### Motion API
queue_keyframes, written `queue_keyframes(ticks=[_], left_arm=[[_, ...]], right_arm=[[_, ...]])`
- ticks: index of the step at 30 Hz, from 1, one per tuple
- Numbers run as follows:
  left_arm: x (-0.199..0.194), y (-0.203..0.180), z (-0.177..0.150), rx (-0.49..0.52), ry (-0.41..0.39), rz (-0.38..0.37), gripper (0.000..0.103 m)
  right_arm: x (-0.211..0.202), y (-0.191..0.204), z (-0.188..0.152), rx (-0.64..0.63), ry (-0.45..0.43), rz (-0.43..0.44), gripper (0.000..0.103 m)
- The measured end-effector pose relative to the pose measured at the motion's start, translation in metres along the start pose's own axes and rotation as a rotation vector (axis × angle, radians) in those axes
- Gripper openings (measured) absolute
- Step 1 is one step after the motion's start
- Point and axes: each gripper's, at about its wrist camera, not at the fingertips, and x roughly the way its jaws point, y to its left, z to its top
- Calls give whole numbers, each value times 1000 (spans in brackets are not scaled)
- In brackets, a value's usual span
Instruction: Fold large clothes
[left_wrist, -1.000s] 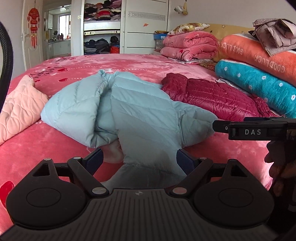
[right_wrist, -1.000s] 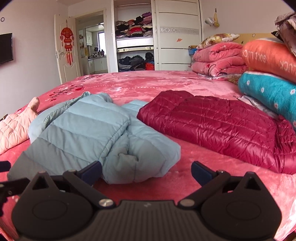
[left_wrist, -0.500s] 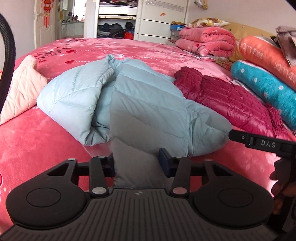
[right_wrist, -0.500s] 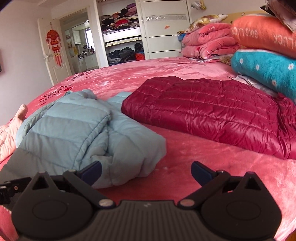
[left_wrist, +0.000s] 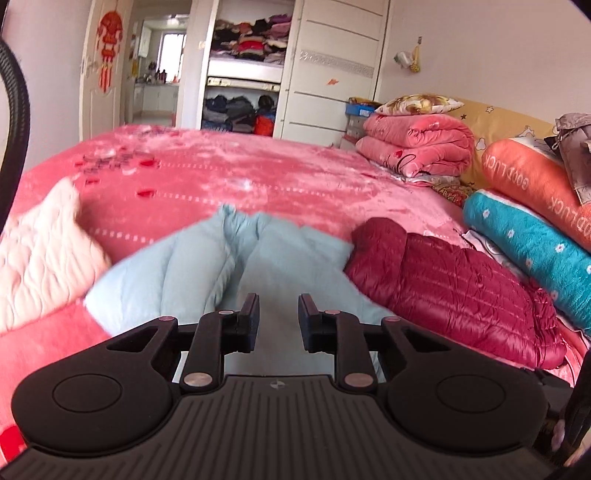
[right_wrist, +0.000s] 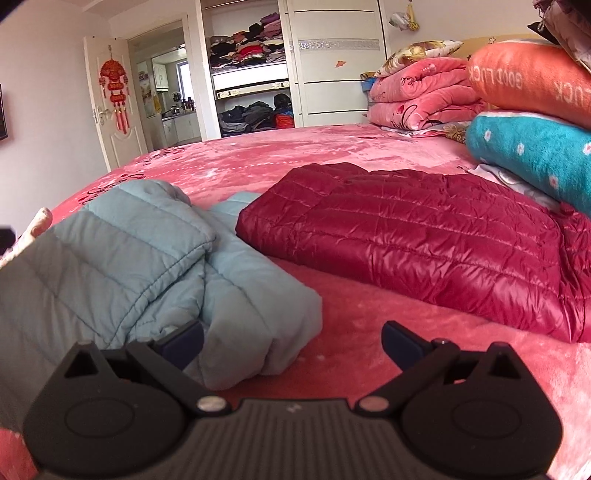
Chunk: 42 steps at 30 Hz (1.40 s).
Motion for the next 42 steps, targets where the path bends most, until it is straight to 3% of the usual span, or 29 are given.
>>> queue_keyframes(ticks=[5, 7, 9, 13, 15, 18, 20, 24, 29, 33, 37, 42], left_arm=[[7, 3, -1, 18, 24, 37, 30], [8, 9, -11, 4, 49, 59, 37], [7, 20, -22, -5, 72, 75, 55], [7, 38, -38, -49, 123, 64, 68], [6, 42, -46, -62, 137, 50, 86], [8, 41, -56, -46, 175, 11, 91], [11, 36, -62, -32, 201, -10, 86], [24, 28, -74, -38, 279, -20, 49], [25, 26, -78, -68, 273, -36, 30], [20, 16, -81, -50, 235, -59, 26], [22, 1, -91, 23, 220, -79, 26], [28, -14, -106, 70, 214, -155, 27]], right_arm=[[6, -9, 3, 34, 8, 6, 102], [8, -12, 3, 43, 11, 7, 102], [9, -15, 4, 51, 12, 10, 102], [11, -20, 6, 76, 5, 47, 102], [12, -17, 8, 84, -5, 80, 102], [11, -12, 12, 106, -30, 166, 102], [9, -7, 15, 117, -49, 234, 101], [7, 14, 18, 93, -58, 376, 95], [9, 50, 13, -33, -17, 482, 92], [15, 64, 10, -51, 30, 547, 92], [25, 58, 14, 71, 102, 688, 92], [32, 55, 22, 127, 147, 758, 90]])
